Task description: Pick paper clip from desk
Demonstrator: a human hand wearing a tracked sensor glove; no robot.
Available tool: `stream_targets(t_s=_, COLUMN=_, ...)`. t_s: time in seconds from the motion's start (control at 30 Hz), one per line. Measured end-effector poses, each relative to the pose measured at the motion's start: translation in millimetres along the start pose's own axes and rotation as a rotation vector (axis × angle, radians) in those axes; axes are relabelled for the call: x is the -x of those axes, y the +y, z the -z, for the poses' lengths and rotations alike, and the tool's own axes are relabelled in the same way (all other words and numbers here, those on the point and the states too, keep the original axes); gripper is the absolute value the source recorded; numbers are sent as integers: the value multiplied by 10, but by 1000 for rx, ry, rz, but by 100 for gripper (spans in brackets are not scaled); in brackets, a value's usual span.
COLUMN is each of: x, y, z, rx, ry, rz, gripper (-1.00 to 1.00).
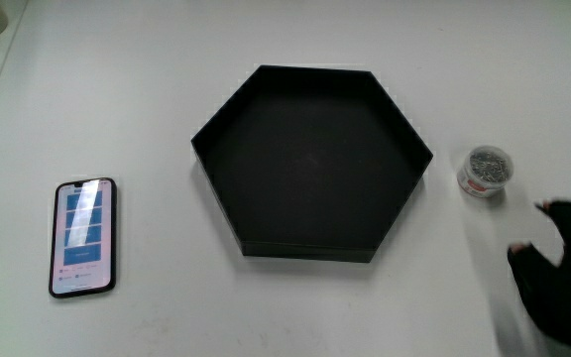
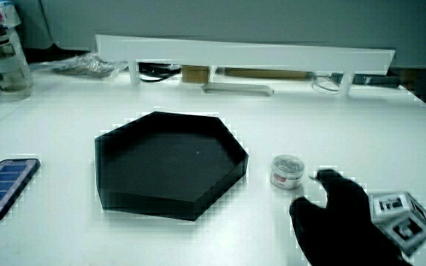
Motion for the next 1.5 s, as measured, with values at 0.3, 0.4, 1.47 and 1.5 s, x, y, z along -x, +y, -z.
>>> stream_targets(t_s=0.3, x=-7, y=61, z=40, rx=-184, ry=1, rz=6, gripper=40)
stream_targets(t_s=0.4, x=52, y=124, z=8, rx=-151, ry=-21, rz=25, gripper=52)
stream_targets(t_s=1.47, x=102, y=225, z=-29, rx=-202, ry=-135, rz=-63, gripper=100)
stream_targets(t_s=1.5, x=139, y=181, z=-72, rx=-150, ry=-102, rz=-88, gripper=100)
